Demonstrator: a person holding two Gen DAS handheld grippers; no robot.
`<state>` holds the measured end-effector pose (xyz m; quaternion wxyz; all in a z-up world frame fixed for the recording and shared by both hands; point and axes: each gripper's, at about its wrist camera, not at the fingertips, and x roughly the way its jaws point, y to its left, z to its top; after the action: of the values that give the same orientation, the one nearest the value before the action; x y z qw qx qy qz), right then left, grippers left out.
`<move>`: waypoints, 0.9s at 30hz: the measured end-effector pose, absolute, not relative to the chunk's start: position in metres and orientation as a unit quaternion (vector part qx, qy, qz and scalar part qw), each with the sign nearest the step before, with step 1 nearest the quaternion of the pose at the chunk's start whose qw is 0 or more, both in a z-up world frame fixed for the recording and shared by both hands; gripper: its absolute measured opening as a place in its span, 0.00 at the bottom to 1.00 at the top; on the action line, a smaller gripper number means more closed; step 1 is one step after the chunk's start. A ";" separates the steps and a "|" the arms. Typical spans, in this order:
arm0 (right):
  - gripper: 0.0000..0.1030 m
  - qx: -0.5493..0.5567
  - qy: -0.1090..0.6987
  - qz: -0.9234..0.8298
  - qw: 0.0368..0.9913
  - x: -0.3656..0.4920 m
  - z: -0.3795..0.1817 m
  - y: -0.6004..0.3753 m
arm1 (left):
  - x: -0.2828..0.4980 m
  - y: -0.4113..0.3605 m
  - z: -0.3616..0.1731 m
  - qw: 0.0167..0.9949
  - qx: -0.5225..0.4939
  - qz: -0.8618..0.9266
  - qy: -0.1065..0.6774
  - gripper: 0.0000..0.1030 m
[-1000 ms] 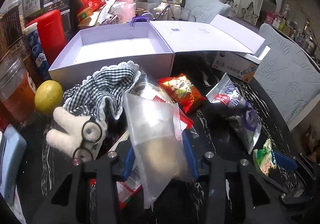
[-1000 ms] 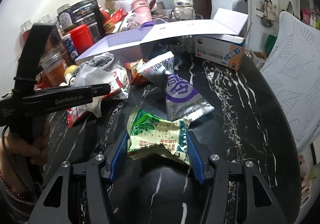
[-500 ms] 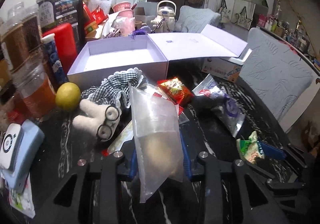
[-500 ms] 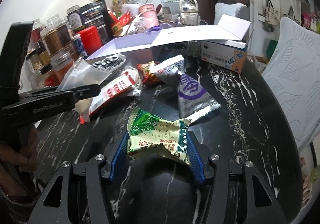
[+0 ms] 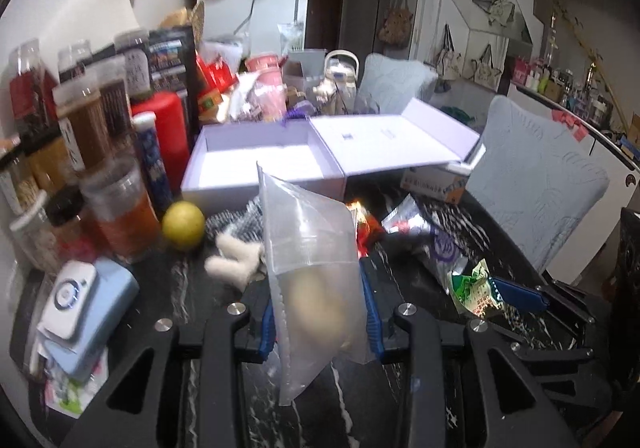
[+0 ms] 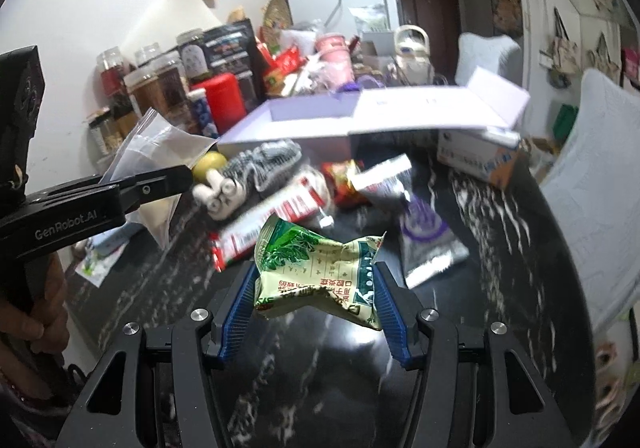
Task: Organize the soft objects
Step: 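Carry the green snack packet and clear zip bag over the open white box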
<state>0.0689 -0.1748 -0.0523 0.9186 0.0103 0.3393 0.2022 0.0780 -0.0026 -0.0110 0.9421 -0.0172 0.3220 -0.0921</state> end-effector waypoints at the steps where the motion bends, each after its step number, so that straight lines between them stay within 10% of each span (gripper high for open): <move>1: 0.55 0.009 0.335 0.205 0.920 0.072 -0.046 -0.172 | 0.079 0.000 -0.005 0.944 -0.019 -0.092 0.315 0.34; 27: 0.55 -0.017 0.260 0.236 0.936 0.243 0.061 -0.131 | 0.230 0.044 0.068 0.971 -0.016 -0.072 0.227 0.34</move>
<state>0.2426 -0.1306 0.0607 0.9363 -0.0166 0.2596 0.2361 0.2300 0.0443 0.0675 0.9710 -0.0156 0.2272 -0.0725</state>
